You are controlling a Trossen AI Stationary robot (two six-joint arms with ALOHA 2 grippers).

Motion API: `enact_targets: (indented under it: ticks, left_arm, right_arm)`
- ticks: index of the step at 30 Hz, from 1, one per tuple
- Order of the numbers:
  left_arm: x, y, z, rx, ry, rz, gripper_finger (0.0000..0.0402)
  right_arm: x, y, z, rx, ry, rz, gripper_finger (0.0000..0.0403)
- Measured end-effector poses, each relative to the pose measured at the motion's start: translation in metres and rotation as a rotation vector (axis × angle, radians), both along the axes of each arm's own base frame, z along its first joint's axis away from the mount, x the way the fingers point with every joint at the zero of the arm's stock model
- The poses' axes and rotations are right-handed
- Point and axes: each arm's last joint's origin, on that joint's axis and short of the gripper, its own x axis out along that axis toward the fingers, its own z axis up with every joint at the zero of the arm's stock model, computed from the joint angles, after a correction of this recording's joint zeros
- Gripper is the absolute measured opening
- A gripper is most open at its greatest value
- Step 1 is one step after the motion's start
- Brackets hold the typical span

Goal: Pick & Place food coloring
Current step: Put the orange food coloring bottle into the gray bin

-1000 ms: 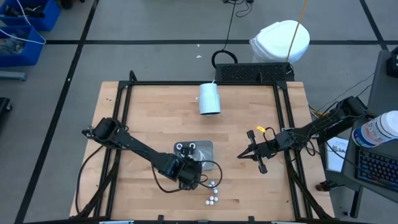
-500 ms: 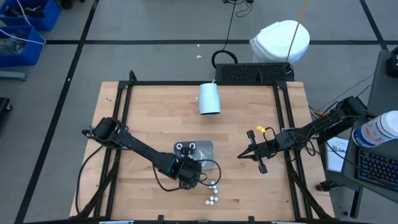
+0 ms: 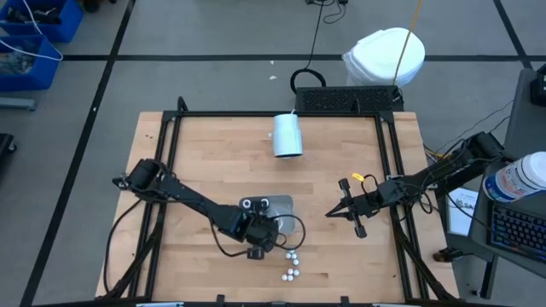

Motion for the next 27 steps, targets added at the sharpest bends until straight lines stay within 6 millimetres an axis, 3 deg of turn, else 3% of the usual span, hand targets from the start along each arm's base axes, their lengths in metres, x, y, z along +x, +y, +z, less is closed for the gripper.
enact_targets:
  ticks: [3,6,11,14,16,22,27]
  left_arm:
    - [0.002,0.001,0.005,0.010,0.004,-0.015,0.0148]
    - [0.009,-0.002,0.025,0.033,-0.016,-0.077,0.0153]
    - [0.015,-0.022,0.091,0.085,-0.100,-0.195,0.0151]
    - [0.004,-0.041,0.130,0.087,-0.131,-0.256,0.0139]
    - [-0.008,-0.058,0.145,0.100,-0.138,-0.320,0.0120]
    - [-0.044,-0.114,0.148,0.138,-0.243,-0.395,0.0019]
    - [-0.046,-0.144,0.119,0.021,-0.393,-0.400,0.0011]
  right_arm:
    - [0.000,0.000,0.000,-0.004,-0.001,0.000,0.0000]
    - [0.000,0.000,0.000,-0.006,-0.002,0.000,0.0000]
    - [0.000,0.000,0.000,-0.006,-0.002,0.001,0.0000]
    - [0.000,0.000,0.000,-0.006,-0.002,0.000,0.0000]
    - [0.000,0.000,0.000,-0.007,-0.001,0.001,0.0000]
    - [0.000,0.000,-0.001,-0.005,0.015,0.000,0.0000]
    - [0.000,0.000,-0.001,-0.004,0.014,-0.001,0.0000]
